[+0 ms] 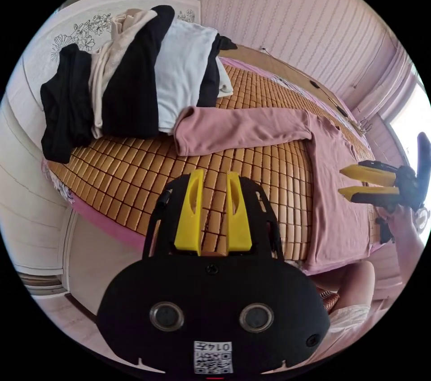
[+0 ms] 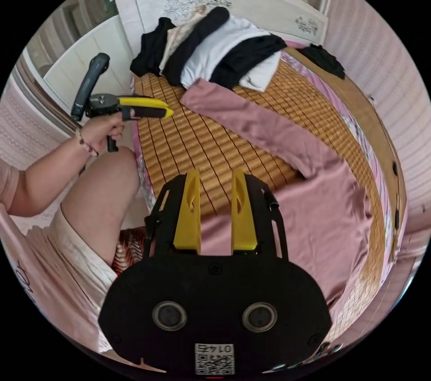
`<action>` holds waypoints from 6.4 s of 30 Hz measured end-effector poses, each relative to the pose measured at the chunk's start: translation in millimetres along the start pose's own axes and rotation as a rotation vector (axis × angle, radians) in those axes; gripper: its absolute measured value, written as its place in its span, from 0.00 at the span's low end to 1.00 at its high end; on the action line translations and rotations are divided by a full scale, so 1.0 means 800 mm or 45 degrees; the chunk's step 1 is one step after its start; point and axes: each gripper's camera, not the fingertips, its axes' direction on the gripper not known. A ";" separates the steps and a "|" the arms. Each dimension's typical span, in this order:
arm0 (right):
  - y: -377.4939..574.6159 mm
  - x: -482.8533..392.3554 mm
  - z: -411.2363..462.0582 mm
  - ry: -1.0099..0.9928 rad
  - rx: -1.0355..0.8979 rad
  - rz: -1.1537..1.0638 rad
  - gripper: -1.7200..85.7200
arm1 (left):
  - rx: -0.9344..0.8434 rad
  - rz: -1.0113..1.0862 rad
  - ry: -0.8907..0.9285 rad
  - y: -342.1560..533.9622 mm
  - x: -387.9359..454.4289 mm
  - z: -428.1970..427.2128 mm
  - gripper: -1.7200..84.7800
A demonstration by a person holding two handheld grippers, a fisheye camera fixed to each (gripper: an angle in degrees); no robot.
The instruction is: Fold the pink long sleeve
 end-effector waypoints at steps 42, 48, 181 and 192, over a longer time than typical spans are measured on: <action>0.334 0.220 -0.332 0.296 0.601 0.853 0.05 | 0.289 0.771 1.368 -0.090 0.191 -0.108 0.08; 0.524 0.239 -0.198 0.256 -0.013 1.438 0.10 | -0.190 0.982 1.265 0.004 0.272 -0.018 0.09; 0.386 0.085 -0.392 -0.207 0.658 -0.078 0.06 | 0.150 0.842 0.626 -0.095 0.557 0.021 0.08; 0.337 0.013 -0.241 -0.146 0.272 0.165 0.10 | -0.080 0.303 0.424 -0.031 0.299 0.081 0.10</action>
